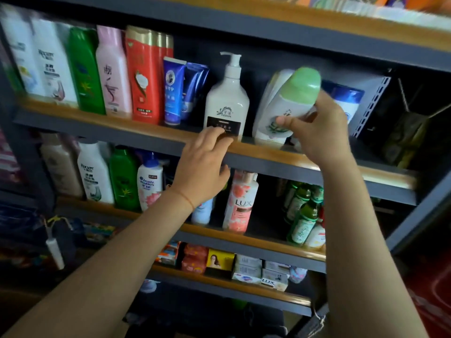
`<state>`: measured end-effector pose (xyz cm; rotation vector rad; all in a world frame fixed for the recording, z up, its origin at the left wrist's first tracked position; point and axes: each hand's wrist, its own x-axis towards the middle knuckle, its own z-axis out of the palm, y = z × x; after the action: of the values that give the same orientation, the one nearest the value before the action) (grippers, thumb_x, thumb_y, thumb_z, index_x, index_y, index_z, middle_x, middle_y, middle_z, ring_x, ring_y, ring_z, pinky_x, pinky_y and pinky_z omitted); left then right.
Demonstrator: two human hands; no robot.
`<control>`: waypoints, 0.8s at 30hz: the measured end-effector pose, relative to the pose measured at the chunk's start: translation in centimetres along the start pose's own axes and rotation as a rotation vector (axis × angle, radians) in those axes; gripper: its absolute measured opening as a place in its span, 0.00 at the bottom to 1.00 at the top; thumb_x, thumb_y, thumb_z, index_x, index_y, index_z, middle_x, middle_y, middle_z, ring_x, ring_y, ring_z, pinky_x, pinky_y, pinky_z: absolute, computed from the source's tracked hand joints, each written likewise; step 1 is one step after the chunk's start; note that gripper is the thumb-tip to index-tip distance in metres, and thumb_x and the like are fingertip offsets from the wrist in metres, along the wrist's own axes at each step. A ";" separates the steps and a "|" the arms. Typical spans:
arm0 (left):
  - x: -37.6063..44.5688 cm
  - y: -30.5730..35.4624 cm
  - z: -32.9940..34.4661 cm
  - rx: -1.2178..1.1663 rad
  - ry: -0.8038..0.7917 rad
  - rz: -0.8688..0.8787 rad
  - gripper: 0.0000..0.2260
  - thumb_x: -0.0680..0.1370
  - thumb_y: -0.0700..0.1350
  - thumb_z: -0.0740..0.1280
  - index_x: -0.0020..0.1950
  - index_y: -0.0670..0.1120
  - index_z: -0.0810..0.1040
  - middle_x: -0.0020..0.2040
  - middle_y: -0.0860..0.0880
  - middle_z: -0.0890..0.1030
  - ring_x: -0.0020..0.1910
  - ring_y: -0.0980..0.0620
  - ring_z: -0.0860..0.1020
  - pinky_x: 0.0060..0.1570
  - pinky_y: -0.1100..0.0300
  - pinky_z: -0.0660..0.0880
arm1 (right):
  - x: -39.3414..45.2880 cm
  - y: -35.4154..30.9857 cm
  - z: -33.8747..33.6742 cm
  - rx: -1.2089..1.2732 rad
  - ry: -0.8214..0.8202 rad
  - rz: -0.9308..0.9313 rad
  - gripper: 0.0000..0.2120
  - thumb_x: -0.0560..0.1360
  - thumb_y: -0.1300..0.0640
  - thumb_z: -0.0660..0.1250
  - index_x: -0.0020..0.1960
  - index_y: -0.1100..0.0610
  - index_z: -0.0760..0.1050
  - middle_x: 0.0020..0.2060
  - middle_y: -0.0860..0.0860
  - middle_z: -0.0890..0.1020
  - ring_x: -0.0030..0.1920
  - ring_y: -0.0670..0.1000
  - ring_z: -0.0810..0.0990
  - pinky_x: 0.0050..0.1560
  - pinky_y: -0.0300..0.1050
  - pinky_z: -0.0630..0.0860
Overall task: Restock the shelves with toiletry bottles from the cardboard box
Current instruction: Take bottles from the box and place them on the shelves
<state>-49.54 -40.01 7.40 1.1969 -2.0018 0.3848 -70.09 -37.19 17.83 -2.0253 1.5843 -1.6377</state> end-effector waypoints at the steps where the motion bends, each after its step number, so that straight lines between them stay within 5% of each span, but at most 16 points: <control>1: 0.2 0.2 -0.1 0.002 0.005 -0.003 0.24 0.71 0.43 0.70 0.66 0.43 0.75 0.66 0.42 0.73 0.69 0.41 0.69 0.62 0.43 0.70 | 0.2 0.5 0.2 -0.023 -0.025 0.024 0.17 0.68 0.56 0.77 0.54 0.51 0.77 0.38 0.45 0.80 0.35 0.42 0.77 0.37 0.32 0.75; 3: 0.5 0.4 -0.3 0.006 0.010 -0.021 0.25 0.70 0.44 0.70 0.67 0.44 0.74 0.66 0.43 0.73 0.69 0.41 0.69 0.62 0.44 0.70 | 0.4 1.3 0.7 -0.021 -0.072 0.055 0.17 0.69 0.57 0.77 0.54 0.53 0.76 0.36 0.41 0.78 0.33 0.37 0.76 0.33 0.27 0.71; 7: 0.2 0.3 0.0 0.082 -0.019 -0.005 0.28 0.71 0.45 0.70 0.70 0.44 0.72 0.67 0.42 0.73 0.69 0.41 0.69 0.64 0.46 0.67 | 1.0 2.0 1.4 -0.008 -0.079 0.074 0.20 0.69 0.55 0.77 0.57 0.53 0.74 0.42 0.44 0.79 0.43 0.49 0.79 0.40 0.40 0.77; 13: 0.5 0.1 0.1 0.124 -0.038 0.009 0.28 0.72 0.47 0.69 0.72 0.44 0.71 0.67 0.42 0.72 0.69 0.40 0.68 0.67 0.45 0.66 | 2.8 2.3 1.6 -0.086 -0.044 0.138 0.25 0.71 0.53 0.76 0.62 0.57 0.70 0.52 0.48 0.78 0.47 0.48 0.77 0.34 0.29 0.68; 17: 0.5 0.2 0.2 0.114 -0.036 0.003 0.28 0.73 0.47 0.69 0.73 0.44 0.70 0.66 0.43 0.71 0.69 0.41 0.68 0.67 0.45 0.66 | 3.0 2.7 1.5 -0.118 -0.007 0.156 0.25 0.72 0.55 0.76 0.64 0.59 0.70 0.56 0.51 0.80 0.47 0.48 0.77 0.41 0.36 0.73; 24: 0.3 0.2 -0.1 0.068 -0.030 0.029 0.29 0.75 0.47 0.68 0.76 0.44 0.67 0.67 0.43 0.71 0.70 0.42 0.68 0.71 0.44 0.64 | -0.6 1.2 1.8 -0.220 0.201 0.044 0.24 0.73 0.55 0.73 0.65 0.60 0.68 0.60 0.57 0.74 0.46 0.45 0.70 0.42 0.30 0.64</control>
<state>-49.75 -40.05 7.76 1.2233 -2.0477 0.4558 -69.39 -38.22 15.92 -1.9573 1.9408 -1.7697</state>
